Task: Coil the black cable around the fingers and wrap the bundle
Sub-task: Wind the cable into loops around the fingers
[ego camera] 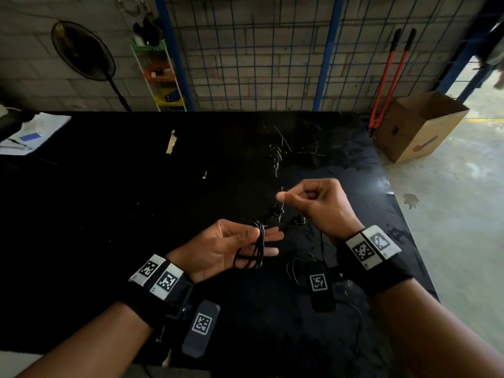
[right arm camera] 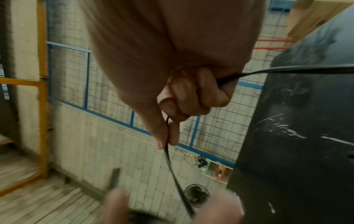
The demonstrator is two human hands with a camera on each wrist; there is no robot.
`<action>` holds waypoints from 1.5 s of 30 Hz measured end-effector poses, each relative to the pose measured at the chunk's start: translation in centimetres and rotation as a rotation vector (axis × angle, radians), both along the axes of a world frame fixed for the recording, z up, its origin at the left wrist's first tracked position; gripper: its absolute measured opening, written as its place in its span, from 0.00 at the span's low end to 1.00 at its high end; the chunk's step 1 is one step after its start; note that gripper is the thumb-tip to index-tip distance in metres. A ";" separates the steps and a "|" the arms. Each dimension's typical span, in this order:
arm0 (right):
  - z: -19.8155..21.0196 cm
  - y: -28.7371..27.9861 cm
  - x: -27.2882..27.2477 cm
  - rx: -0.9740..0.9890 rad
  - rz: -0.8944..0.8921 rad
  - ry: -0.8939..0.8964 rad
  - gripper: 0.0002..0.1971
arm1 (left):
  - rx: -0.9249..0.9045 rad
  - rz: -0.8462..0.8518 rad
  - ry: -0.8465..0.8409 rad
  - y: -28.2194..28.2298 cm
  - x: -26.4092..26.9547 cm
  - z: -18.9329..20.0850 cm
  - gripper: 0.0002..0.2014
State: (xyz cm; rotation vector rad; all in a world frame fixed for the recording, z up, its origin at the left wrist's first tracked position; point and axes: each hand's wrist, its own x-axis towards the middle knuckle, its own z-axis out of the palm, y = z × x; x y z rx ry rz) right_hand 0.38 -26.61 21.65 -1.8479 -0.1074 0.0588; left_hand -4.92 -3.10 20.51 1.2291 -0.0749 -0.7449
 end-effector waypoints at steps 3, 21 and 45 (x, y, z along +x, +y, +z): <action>1.2 1.2 -1.1 -0.048 0.038 -0.087 0.11 | 0.092 0.068 -0.044 -0.4 0.4 -0.2 0.20; -3.1 1.4 -7.4 0.385 0.086 0.067 0.12 | -0.372 0.349 -0.088 -0.6 3.3 2.1 0.22; 2.0 0.3 0.0 -0.123 0.076 0.005 0.14 | -0.020 -0.039 -0.097 -0.6 0.4 0.9 0.23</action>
